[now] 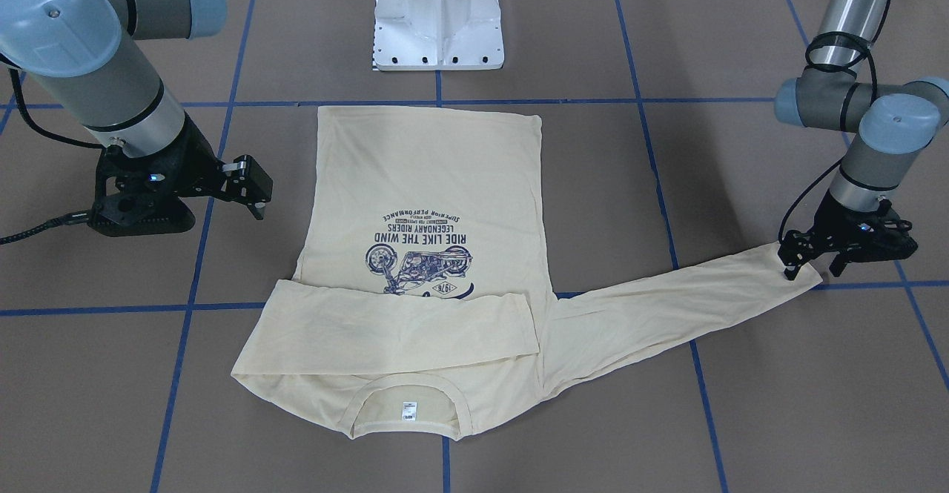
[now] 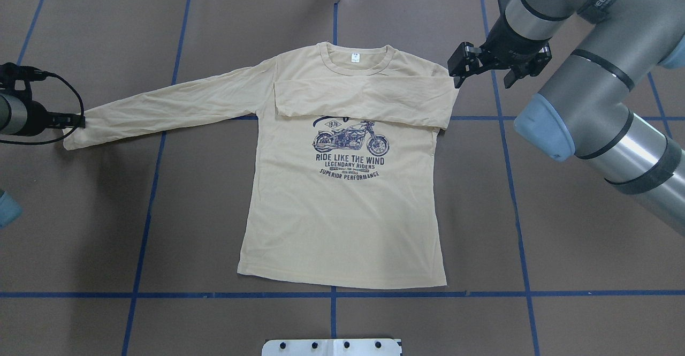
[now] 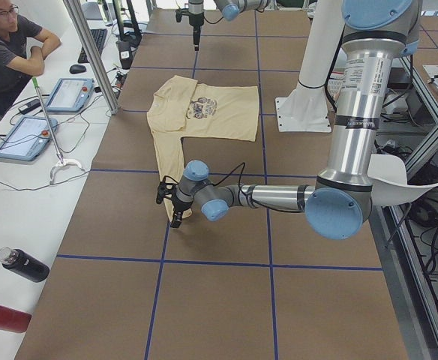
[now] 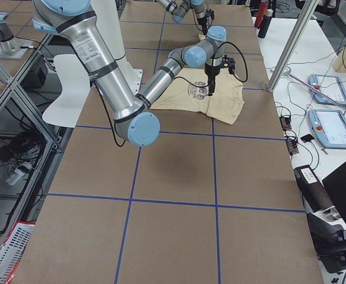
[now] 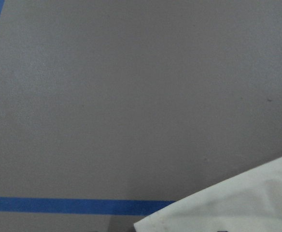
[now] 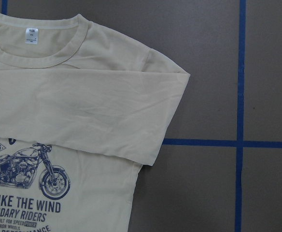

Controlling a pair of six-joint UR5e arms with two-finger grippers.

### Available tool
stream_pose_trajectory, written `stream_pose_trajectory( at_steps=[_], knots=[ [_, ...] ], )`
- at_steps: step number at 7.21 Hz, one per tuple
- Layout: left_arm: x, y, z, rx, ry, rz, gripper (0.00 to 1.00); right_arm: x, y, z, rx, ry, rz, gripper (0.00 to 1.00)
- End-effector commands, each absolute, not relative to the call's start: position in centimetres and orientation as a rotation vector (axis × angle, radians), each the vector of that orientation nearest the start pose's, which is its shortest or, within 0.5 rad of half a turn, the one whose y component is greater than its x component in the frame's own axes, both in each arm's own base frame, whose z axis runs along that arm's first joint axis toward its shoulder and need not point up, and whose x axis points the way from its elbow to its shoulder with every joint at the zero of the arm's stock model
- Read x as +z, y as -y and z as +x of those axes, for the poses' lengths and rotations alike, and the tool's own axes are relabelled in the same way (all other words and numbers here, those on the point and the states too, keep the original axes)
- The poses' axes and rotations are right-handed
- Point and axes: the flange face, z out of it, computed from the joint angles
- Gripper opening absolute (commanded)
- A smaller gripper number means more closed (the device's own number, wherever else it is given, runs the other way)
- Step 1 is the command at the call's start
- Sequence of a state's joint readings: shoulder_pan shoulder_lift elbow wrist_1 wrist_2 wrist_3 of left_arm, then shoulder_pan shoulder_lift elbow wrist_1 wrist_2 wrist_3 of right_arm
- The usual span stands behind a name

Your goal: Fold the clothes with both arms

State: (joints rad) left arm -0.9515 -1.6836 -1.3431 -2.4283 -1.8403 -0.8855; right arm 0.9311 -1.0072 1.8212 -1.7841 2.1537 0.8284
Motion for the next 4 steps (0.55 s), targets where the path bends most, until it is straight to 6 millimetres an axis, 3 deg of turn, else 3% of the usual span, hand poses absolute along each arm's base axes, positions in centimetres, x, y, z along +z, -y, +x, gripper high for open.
stream_pose_trajectory(
  at_steps=[1, 2, 4],
  knots=[
    [63.15, 53.14, 24.71, -0.153, -0.696, 0.364, 0.49, 24.97, 54.93, -30.85, 0.006, 0.809, 0.055, 1.0],
    [62.9, 53.2, 24.76, -0.153, -0.699, 0.368, 0.34, 25.07, 54.96, -30.76, 0.007, 0.808, 0.055, 1.0],
    [62.7, 53.3, 24.73, -0.154, -0.703, 0.37, 0.23, 25.52, 55.09, -30.39, 0.014, 0.805, 0.052, 1.0]
  ],
)
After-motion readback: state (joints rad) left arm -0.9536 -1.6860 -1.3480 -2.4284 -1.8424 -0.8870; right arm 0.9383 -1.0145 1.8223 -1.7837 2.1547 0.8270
